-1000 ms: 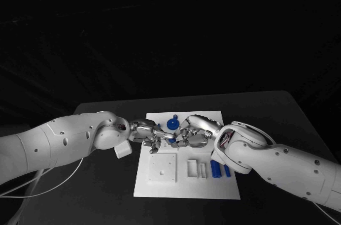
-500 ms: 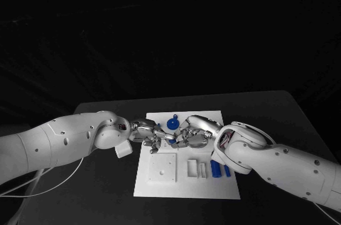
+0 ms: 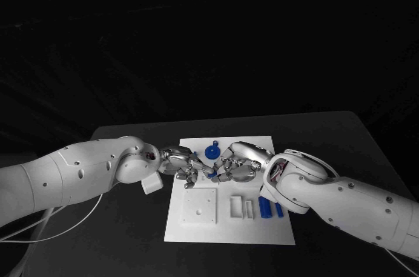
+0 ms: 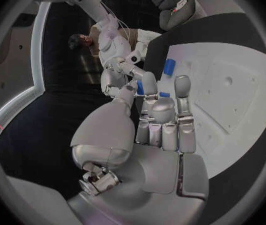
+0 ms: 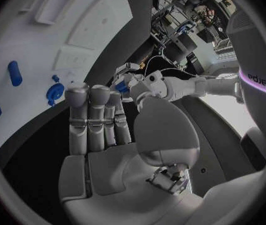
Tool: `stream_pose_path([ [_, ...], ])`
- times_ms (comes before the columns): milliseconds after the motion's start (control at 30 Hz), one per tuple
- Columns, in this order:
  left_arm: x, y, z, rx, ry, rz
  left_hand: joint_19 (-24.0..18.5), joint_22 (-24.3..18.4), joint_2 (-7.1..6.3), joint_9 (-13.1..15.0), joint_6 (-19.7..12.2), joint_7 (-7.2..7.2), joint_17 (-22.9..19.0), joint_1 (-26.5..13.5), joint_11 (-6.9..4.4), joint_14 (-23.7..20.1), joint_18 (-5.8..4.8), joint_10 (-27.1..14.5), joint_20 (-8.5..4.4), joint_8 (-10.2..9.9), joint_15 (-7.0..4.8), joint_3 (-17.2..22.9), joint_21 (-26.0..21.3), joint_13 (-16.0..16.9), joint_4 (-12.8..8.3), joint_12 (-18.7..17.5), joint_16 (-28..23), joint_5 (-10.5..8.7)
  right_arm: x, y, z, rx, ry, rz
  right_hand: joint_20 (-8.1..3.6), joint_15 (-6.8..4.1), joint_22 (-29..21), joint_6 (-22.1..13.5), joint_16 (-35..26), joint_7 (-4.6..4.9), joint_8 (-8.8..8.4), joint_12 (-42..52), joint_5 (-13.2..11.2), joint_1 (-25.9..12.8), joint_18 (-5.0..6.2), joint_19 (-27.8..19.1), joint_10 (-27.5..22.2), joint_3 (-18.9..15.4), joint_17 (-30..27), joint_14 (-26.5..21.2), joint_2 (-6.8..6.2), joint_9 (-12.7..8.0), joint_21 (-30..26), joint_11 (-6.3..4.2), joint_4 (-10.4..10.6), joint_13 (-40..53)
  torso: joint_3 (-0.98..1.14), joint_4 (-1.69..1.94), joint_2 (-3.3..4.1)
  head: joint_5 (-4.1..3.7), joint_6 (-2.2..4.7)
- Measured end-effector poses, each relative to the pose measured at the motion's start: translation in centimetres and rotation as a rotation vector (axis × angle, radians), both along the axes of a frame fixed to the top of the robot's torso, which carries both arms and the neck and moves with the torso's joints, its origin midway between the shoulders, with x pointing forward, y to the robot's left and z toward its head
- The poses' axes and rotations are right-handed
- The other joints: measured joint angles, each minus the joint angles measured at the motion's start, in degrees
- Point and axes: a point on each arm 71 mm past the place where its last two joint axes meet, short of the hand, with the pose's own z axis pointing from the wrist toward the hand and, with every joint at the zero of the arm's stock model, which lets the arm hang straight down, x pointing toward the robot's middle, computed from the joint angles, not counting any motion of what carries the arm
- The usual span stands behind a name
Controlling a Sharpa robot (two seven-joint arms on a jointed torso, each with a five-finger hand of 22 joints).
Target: Assemble the parts on the task board
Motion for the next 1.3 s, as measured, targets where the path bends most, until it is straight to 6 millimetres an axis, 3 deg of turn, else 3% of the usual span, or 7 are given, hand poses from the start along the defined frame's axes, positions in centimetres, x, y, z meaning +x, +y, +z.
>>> stream_pose_path([
  [333, -0.04, -0.04, -0.04, -0.006, 0.005, 0.009, -0.22, -0.01, 1.97, 5.76, -1.09, 0.14, -0.28, -1.97, 0.12, 0.14, 0.00, -0.11, -0.22, 0.03, 0.06, 2.63, 0.66, -0.08, -0.45, 0.00, 0.00, 1.66, 0.11, 0.15, -0.08, -0.007, -0.003, -0.011, 0.00, 0.00, 0.00, 0.18, 0.00, 0.13, -0.01, 0.00, 0.00, 0.00, 0.00, 0.00, 0.00, -0.02, 0.05, 0.00, 0.00, -0.02, 0.00, 0.00, -0.02, 0.09, 0.00, 0.01, 0.01, -0.22, -0.01],
  [700, -0.10, -0.16, -0.13, -0.004, 0.004, 0.040, -0.22, -0.01, 2.48, 9.48, -1.53, 0.18, -0.03, -2.48, 0.20, 0.23, -0.02, -0.19, -0.22, -0.26, 0.17, 2.72, 0.89, -0.08, -0.37, 0.00, 0.26, 2.94, 0.15, 0.25, -0.31, -0.013, -0.002, -0.033, 0.00, -0.20, -0.01, 0.17, 0.00, 0.14, 0.10, 0.00, 0.00, -0.05, 0.00, 0.00, 0.11, 0.18, 0.05, 0.21, -0.05, 0.00, 0.22, -0.11, 0.18, 0.08, 0.01, 0.01, 0.02, -0.28, 0.03],
  [833, -0.11, -0.24, -0.15, 0.001, 0.000, 0.059, -0.22, -0.01, 2.47, 9.92, -1.35, 0.35, 0.19, -2.47, 0.21, 0.27, -0.02, -0.20, -0.22, -0.12, 0.15, 2.72, 1.30, -0.03, -0.37, 0.24, 0.26, 7.89, 0.14, 0.22, -0.42, -0.013, -0.006, -0.048, 0.00, -0.20, -0.01, 0.28, 0.00, 0.03, 0.10, 0.00, -0.04, 0.03, 0.00, 0.00, 0.22, 0.53, 0.04, 0.21, 0.03, 0.00, 0.23, -0.22, 0.53, 0.08, 0.02, -0.01, 0.01, -0.30, 0.04],
  [900, -0.09, -0.28, -0.15, 0.005, -0.003, 0.071, -0.22, -0.01, 2.28, 9.93, -1.05, 0.65, 0.36, -2.32, 0.29, 0.66, -0.03, -0.12, -0.22, -0.12, -0.03, 2.57, 1.32, 0.00, -0.52, 0.74, 0.26, 7.91, 0.13, 0.21, -0.49, -0.011, -0.008, -0.059, 0.00, -0.20, -0.01, 0.28, 0.00, 0.02, 0.08, 0.00, -0.05, 0.03, 0.00, 0.00, 0.23, 0.91, 0.04, 0.21, 0.03, 0.00, 0.23, -0.23, 0.70, 0.01, 0.02, -0.01, 0.00, -0.30, 0.04],
  [967, -0.08, -0.33, -0.15, 0.009, -0.006, 0.081, -0.34, -0.02, 1.10, 11.22, -0.80, 0.90, 0.54, -2.79, 0.29, 0.95, -0.02, -0.12, -0.34, 0.22, -0.19, 2.57, 1.75, -0.03, -0.52, 1.13, 0.26, 13.82, 0.11, 0.22, -0.53, -0.008, -0.011, -0.069, -0.12, -0.39, -0.01, 0.42, 0.00, 0.15, 0.05, 0.00, -0.05, 0.03, 0.00, 0.13, 0.43, 1.25, 0.04, 0.39, 0.03, -0.01, 0.23, -0.43, 0.92, -0.02, 0.03, -0.04, 0.00, -0.30, 0.04],
  [1033, -0.06, -0.40, -0.12, 0.012, -0.010, 0.092, -0.31, -0.02, 0.21, 13.76, -0.79, 0.90, 0.66, -3.40, 0.29, 0.90, -0.03, -0.12, -0.54, 0.27, -0.25, 2.60, 1.90, -0.21, -0.49, 1.70, 0.49, 16.88, 0.08, 0.27, -0.54, -0.004, -0.014, -0.079, -0.21, -0.39, -0.01, 0.57, 0.00, 0.08, 0.03, 0.00, 0.25, 0.00, 0.00, 0.22, 0.71, 1.55, 0.04, 0.40, -0.01, -0.01, 0.22, -0.33, 1.22, -0.02, 0.03, -0.04, -0.01, -0.35, 0.04],
  [1300, -0.05, -0.62, -0.01, 0.020, -0.025, 0.120, -0.52, -0.02, -1.90, 16.07, -0.78, 0.89, 0.75, -2.68, 0.28, 0.86, -0.13, -0.13, -0.75, 0.33, -0.48, 3.37, 2.44, -1.13, 0.29, 2.01, 0.49, 17.63, 0.04, 0.25, -0.65, 0.011, -0.020, -0.118, -0.21, -0.40, -0.01, 0.65, -0.23, 0.01, -0.03, 0.00, 0.77, 0.08, 0.00, 0.22, 0.93, 3.27, 0.08, 0.40, -0.99, 0.00, 0.23, -0.52, 1.52, 0.02, 0.03, -0.04, -0.01, -0.47, 0.04],
])
